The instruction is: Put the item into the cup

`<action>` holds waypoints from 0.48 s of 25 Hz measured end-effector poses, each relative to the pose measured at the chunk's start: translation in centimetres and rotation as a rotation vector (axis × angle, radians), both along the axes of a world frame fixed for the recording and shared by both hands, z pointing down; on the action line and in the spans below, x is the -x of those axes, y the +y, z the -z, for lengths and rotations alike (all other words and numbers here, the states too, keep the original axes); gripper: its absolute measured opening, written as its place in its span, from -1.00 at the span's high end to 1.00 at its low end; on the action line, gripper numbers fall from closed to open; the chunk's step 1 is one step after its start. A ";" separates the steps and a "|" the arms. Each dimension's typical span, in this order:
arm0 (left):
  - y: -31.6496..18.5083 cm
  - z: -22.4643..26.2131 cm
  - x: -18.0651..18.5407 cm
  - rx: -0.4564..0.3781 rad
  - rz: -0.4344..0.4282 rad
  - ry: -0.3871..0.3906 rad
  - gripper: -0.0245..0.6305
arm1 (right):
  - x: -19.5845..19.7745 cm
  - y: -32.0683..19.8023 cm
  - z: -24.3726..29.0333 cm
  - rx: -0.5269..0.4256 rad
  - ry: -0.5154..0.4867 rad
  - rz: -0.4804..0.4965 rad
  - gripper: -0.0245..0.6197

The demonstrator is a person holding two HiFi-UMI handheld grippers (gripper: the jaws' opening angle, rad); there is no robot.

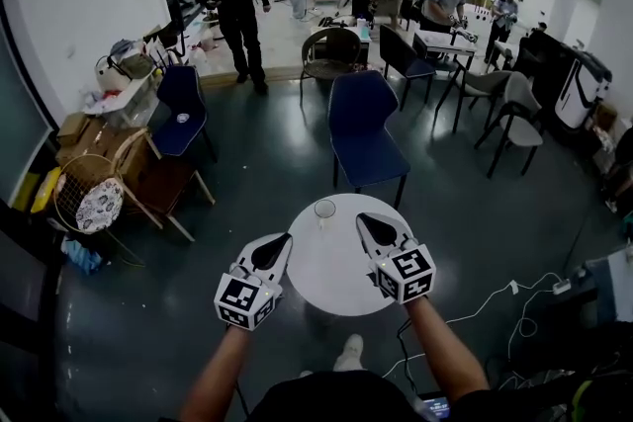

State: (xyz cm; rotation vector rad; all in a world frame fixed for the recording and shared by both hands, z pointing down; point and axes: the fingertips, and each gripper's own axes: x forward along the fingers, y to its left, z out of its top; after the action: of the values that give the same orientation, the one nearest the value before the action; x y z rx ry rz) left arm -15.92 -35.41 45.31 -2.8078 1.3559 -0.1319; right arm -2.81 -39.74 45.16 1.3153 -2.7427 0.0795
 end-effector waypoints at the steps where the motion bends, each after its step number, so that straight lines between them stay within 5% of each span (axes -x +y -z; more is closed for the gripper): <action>1: 0.6 0.2 0.3 0.000 -0.003 0.001 0.87 | 0.3 0.7 0.2 -0.002 0.002 -0.003 0.87; 12: 6.6 0.9 3.9 -0.015 -0.033 0.001 0.87 | 3.9 7.5 1.4 -0.026 0.009 -0.028 0.87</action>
State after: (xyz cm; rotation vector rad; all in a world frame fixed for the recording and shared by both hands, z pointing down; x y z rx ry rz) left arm -19.86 -28.80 44.42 -2.8167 1.3052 -0.1194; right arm -6.74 -32.26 43.80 1.3577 -2.7270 0.0395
